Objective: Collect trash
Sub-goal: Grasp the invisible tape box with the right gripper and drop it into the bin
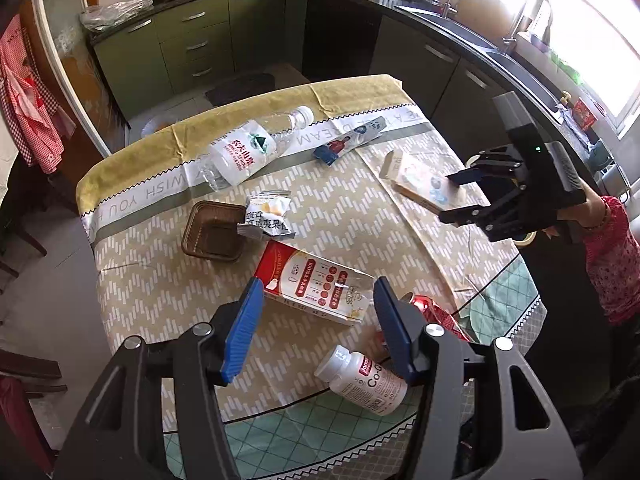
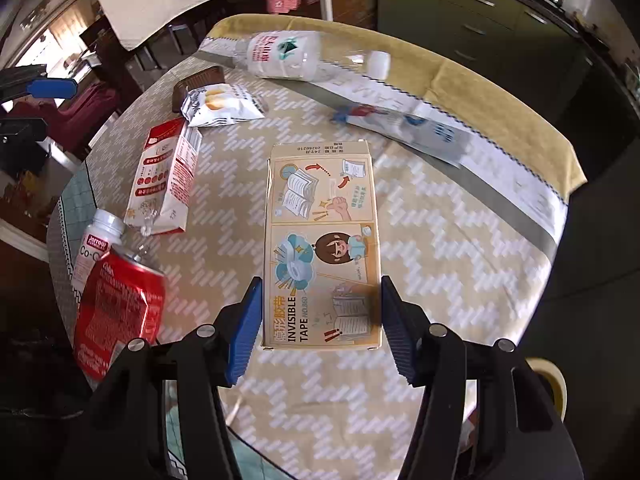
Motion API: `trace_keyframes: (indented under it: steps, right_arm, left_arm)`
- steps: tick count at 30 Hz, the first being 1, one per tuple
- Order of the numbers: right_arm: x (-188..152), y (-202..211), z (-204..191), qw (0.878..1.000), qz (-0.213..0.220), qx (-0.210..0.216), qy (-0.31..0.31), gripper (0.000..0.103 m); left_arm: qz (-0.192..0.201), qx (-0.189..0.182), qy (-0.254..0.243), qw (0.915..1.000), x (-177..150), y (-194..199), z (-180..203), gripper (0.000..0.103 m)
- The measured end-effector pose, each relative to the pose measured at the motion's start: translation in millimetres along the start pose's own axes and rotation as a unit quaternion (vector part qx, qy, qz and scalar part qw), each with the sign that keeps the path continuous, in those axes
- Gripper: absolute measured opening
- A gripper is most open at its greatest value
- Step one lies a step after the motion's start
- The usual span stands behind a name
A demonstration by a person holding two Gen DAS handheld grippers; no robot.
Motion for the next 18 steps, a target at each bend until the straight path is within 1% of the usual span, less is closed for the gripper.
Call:
trace_keyframes:
  steps: [2, 4, 8, 10, 13, 17, 18]
  right_arm:
    - [-21, 18, 19, 0.999, 0.003, -0.023, -0.029, 0.057]
    - [-48, 40, 49, 0.997, 0.006, -0.052, -0.062, 0.057]
    - [-106, 72, 106, 0.986, 0.004, -0.102, -0.133, 0.057]
    - [-132, 78, 127, 0.979, -0.005, -0.122, -0.161, 0.057]
    - [-169, 84, 157, 0.971, -0.018, -0.140, -0.193, 0.057]
    - [-196, 76, 182, 0.962, -0.030, -0.145, -0.228, 0.057]
    - [-200, 74, 189, 0.960, -0.032, -0.152, -0.234, 0.059]
  left_arm:
    - [0.000, -0.006, -0.009, 0.9999, 2, -1, 8, 0.055]
    - [0.001, -0.012, -0.016, 0.9998, 4, -3, 16, 0.055]
    - [0.001, -0.019, -0.028, 0.9994, 7, -7, 30, 0.055]
    - [-0.001, -0.022, -0.032, 0.9992, 8, -9, 35, 0.055]
    - [-0.004, -0.023, -0.038, 0.9990, 9, -13, 41, 0.055]
    - [-0.009, -0.021, -0.045, 0.9987, 11, -15, 47, 0.056]
    - [-0.009, -0.020, -0.046, 0.9987, 11, -15, 48, 0.056]
Point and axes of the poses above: each gripper's, at about its wrist camera, not at the fingertips, and y roughly against the way its jaws point, z to its right, x to its top, the point moved 6 cm from there along -y, roughly the way its jaws point, and after that the axes turned 8 degrees about z, right-handed, at the moved point
